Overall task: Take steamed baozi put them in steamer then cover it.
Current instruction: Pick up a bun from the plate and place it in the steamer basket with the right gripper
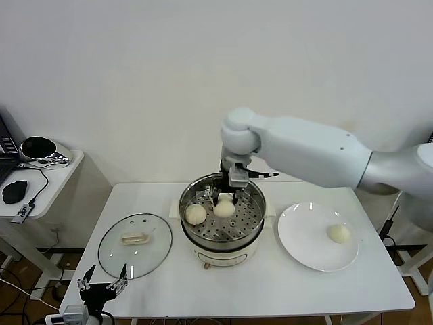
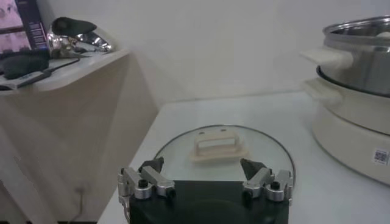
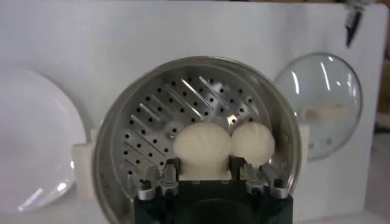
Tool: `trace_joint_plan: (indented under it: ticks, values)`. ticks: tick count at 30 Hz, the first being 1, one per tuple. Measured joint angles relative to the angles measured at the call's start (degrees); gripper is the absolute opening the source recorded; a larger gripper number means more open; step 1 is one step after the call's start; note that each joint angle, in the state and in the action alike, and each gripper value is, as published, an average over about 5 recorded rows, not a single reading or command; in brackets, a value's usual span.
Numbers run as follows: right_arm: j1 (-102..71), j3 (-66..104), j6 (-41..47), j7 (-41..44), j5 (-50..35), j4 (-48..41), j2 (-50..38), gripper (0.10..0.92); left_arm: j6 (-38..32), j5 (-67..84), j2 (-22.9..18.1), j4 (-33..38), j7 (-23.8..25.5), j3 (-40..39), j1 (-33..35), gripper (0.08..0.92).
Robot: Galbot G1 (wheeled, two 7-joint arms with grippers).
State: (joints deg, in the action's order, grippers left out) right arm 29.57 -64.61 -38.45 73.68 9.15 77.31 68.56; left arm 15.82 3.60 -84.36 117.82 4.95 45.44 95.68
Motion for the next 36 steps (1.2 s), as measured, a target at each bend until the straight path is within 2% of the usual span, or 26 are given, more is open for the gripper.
trace_joint_plan:
  ticks: [13,30,33,36]
  values:
    - [-5.76,1.71,-5.19,-0.65,6.0,0.52,1.68,0.516,-0.04,0.07,0.08,-0.84,0.13,0.15,-0.22,0.823]
    - [-8.75,2.24,-6.08,-0.11,7.26,1.6,1.06,0.519,-0.03,-0.16,-0.2,-0.96,0.21,-0.2,-0.33,0.823]
    - [-8.93,2.2,-5.57,-0.01,7.33,1.85,0.75,0.555,-0.03,-0.17,-0.13,-0.87,0.21,-0.17,-0.14,0.823]
    - [-8.92,2.17,-4.76,-0.03,7.24,2.17,0.38,0.633,-0.04,-0.17,-0.07,-0.78,0.2,-0.1,0.01,0.823]
